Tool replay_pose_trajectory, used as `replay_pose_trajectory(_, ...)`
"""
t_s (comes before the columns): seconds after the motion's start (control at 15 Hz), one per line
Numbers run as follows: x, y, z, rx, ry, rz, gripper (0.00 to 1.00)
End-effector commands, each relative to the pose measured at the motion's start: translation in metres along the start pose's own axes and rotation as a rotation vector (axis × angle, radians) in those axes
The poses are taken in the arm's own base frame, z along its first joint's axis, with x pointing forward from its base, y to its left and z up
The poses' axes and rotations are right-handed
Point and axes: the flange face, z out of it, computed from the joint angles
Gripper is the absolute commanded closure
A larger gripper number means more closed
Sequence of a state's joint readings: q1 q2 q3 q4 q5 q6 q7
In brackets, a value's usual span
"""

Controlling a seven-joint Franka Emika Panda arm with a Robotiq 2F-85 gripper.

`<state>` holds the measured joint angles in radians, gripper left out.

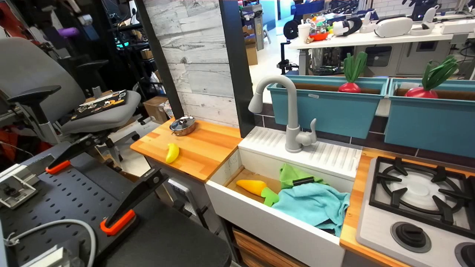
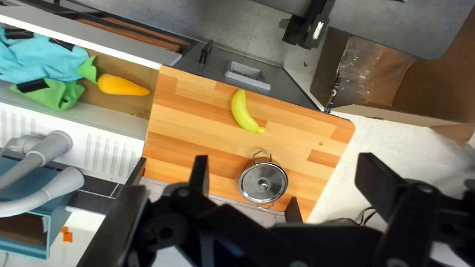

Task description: Move the banana toy backwards

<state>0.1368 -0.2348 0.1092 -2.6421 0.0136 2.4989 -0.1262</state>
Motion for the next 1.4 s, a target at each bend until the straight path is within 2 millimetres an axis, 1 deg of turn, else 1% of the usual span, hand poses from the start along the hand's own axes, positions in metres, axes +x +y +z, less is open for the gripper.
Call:
replay_pose_trajectory(0.0,0.040,0.020,0.054,0.123,-0.004,-0.054,0.00)
replay_pose_trajectory(0.27,0.071,0.025,0.111,0.264,-0.030,-0.073,0.00)
replay_pose_trajectory(0.33,0.079,0.026,0.127,0.286,-0.042,-0.077,0.00)
replay_pose_trajectory(0.53,0.096,0.025,0.164,0.298,-0.084,-0.075,0.00)
replay_pose_trajectory(0.87,0.111,0.030,0.220,0.257,-0.157,-0.058,0.00)
replay_pose_trajectory(1.07,0.115,0.026,0.249,0.207,-0.205,-0.049,0.00)
replay_pose_trajectory(1.33,0.117,0.020,0.280,0.156,-0.242,-0.041,0.00)
